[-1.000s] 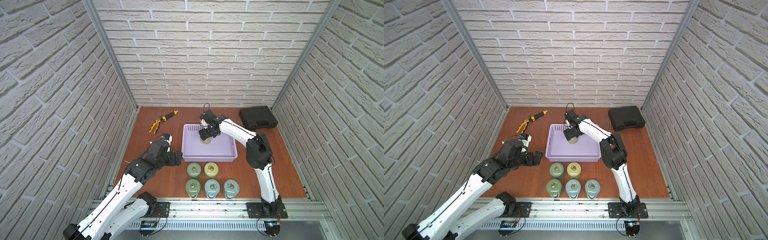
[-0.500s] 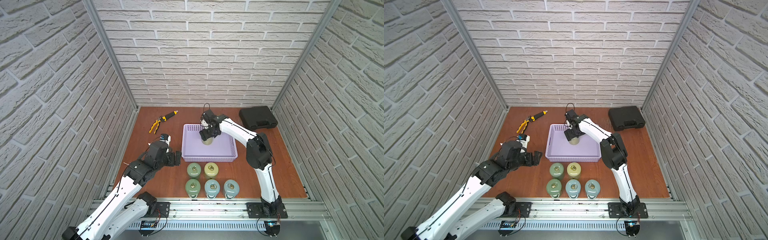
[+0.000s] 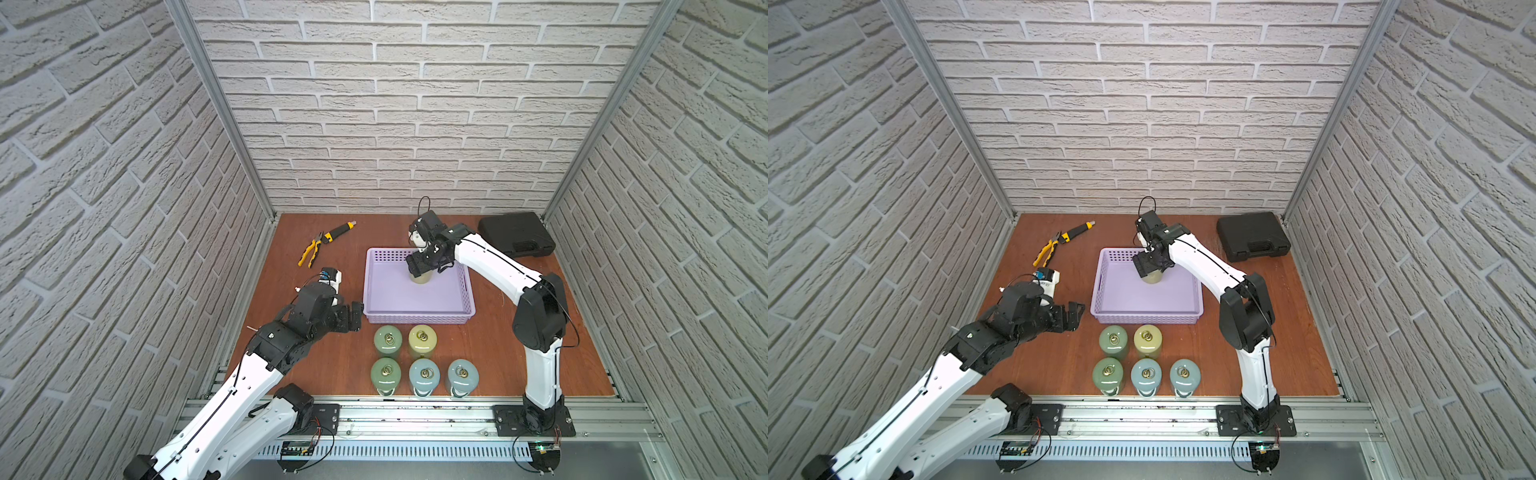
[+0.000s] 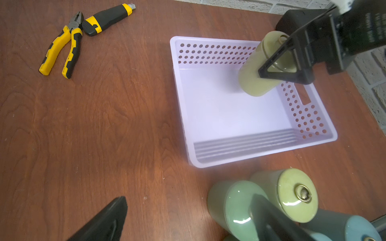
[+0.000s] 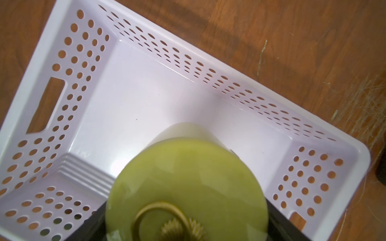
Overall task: Take the tea canister out of the basket
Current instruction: Pick up the tea canister from the basket, then place the tea canister at the center of the board.
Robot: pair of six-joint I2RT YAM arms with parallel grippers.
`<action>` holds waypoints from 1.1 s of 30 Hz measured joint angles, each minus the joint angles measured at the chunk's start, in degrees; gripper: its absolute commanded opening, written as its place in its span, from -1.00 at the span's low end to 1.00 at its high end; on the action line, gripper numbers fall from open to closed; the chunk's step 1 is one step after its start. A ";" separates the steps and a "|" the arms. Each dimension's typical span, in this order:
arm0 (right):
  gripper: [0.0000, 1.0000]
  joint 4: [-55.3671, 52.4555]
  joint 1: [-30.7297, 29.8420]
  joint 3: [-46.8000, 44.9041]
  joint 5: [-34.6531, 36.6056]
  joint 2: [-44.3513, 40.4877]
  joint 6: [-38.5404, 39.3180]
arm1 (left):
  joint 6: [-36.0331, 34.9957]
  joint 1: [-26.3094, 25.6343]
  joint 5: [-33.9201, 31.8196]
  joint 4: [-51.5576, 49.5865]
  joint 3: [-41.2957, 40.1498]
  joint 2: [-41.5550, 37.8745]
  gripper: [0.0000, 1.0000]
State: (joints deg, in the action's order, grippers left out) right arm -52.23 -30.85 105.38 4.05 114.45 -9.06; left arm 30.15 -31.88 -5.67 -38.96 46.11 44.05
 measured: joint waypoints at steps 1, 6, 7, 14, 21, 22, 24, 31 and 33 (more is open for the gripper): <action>0.07 -0.09 0.00 -0.59 0.07 -0.90 -0.17 | -0.02 0.00 0.13 0.00 0.00 -0.02 0.96; 0.06 -0.07 -0.15 -4.57 0.46 -5.55 -1.07 | -0.07 0.00 0.70 0.11 -0.13 -0.68 0.96; 0.06 -0.13 -0.24 -5.29 0.55 -6.27 -1.25 | -0.09 0.00 0.81 0.22 -0.24 -0.85 0.97; 0.06 -0.33 -1.16 -11.65 1.46 -12.59 -2.73 | -0.13 0.00 1.18 0.20 -0.85 -1.88 0.96; 0.05 -0.33 -2.93 -16.96 2.47 -18.80 -4.31 | -0.17 0.00 2.10 0.04 -1.66 -4.72 0.97; 0.06 -0.37 -3.13 -17.53 2.58 -19.47 -4.48 | -0.20 0.00 2.16 0.02 -1.73 -4.85 0.96; 0.06 -0.39 -3.52 -18.91 2.84 -21.11 -4.96 | -0.37 0.00 2.43 -0.02 -1.86 -5.20 0.96; 0.06 -0.55 -5.05 -23.39 3.85 -26.16 -6.21 | -1.05 0.00 3.37 -0.17 -2.29 -6.36 0.96; 0.05 -0.59 -5.55 -24.63 4.07 -27.74 -6.84 | -1.07 0.00 3.48 -0.24 -2.32 -6.58 0.97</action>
State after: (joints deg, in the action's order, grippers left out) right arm -52.82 -36.40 80.75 8.12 86.72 -15.90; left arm 29.08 -31.88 -2.20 -39.20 43.79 37.47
